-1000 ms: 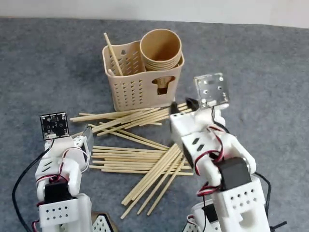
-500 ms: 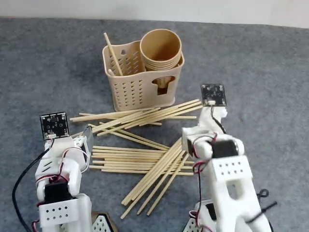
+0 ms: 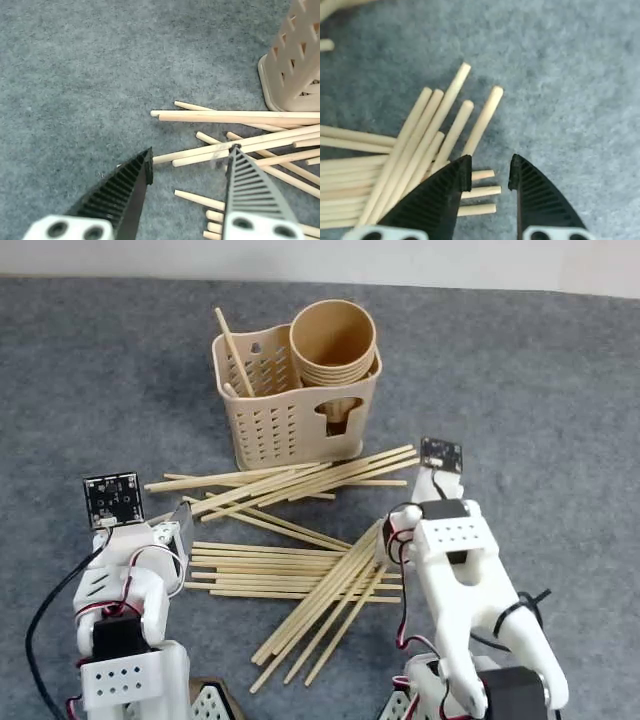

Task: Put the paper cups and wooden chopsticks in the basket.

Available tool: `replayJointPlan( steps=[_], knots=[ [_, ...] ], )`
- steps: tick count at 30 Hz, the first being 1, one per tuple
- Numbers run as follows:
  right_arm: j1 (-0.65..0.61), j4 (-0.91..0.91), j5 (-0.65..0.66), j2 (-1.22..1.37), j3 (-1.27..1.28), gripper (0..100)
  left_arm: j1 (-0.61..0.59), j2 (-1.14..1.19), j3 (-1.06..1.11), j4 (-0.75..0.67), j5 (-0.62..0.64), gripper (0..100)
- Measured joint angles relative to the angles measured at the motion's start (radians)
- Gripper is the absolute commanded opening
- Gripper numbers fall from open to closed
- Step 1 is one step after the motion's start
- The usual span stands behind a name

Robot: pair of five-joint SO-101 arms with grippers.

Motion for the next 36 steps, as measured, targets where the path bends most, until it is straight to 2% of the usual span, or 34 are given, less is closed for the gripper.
replayJointPlan(
  steps=[9,15,26,32,36],
  knots=[
    [0.000,-0.003,-0.035,0.008,-0.020,13.4,0.000,0.000,0.000,0.000,0.000,23],
    [0.000,-0.130,-0.040,0.008,-0.020,13.4,0.000,0.000,0.000,0.000,0.000,23],
    [0.000,-0.152,-0.040,0.008,-0.002,13.3,0.000,0.000,0.000,0.000,0.000,23],
    [0.000,-0.152,-0.040,0.008,0.044,5.3,0.000,0.000,0.000,0.000,0.000,23],
    [0.000,-0.152,-0.040,0.008,0.048,4.8,0.000,0.000,0.000,0.000,0.000,23]
  ],
)
